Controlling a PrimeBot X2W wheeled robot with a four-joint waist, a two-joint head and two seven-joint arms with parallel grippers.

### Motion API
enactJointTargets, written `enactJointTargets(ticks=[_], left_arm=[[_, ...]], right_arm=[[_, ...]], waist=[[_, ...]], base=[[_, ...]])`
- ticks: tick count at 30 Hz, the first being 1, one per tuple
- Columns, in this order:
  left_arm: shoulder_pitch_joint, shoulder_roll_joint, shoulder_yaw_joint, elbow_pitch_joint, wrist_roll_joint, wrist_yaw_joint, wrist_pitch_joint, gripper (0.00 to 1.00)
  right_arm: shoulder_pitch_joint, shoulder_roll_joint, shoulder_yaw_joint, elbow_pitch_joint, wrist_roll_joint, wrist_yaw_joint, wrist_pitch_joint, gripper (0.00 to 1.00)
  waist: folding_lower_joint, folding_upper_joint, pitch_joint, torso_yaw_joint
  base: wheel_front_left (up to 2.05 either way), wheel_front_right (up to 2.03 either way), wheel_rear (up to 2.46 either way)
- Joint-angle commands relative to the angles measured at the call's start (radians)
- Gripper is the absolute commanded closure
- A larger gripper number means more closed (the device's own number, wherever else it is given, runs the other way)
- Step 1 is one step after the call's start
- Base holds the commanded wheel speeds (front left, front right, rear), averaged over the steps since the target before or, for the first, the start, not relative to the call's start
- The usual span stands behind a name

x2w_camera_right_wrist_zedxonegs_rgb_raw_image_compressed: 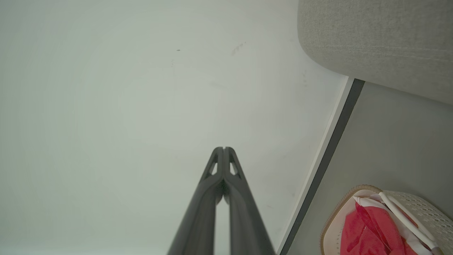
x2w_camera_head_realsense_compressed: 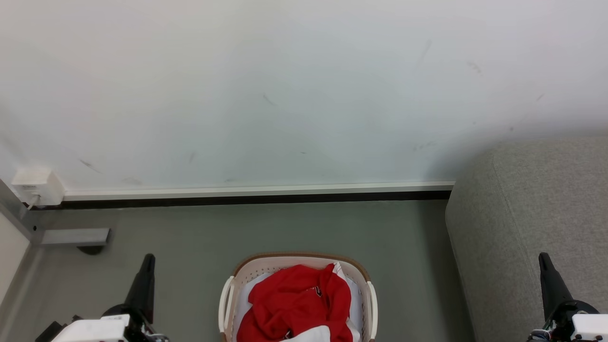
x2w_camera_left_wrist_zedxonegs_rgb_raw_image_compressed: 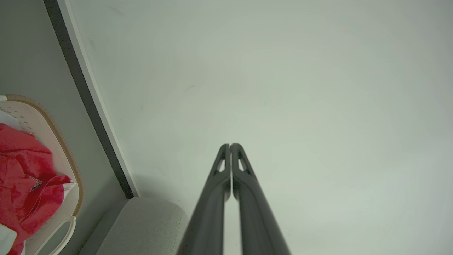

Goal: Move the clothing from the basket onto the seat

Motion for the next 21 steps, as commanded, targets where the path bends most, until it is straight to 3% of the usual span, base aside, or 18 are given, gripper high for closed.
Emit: enactJointTargets(ticks=[1, 21], left_arm=[[-0.008, 0.007, 0.001, -0.003, -0.015, -0.002, 0.003, 1.00], [-0.008, 0.007, 0.001, -0.003, -0.015, -0.002, 0.003, 1.00]], right_arm=[[-0.013, -0.007, -0.003, -0.004, 0.001, -0.002, 0.002, 1.00], [-0.013, -0.007, -0.003, -0.004, 0.001, -0.002, 0.002, 1.00]], waist=[[0.0000, 0.0000, 0.000, 0.000], [0.0000, 0.0000, 0.000, 0.000]], base=[[0.00, 0.00, 0.00], [0.00, 0.00, 0.00]])
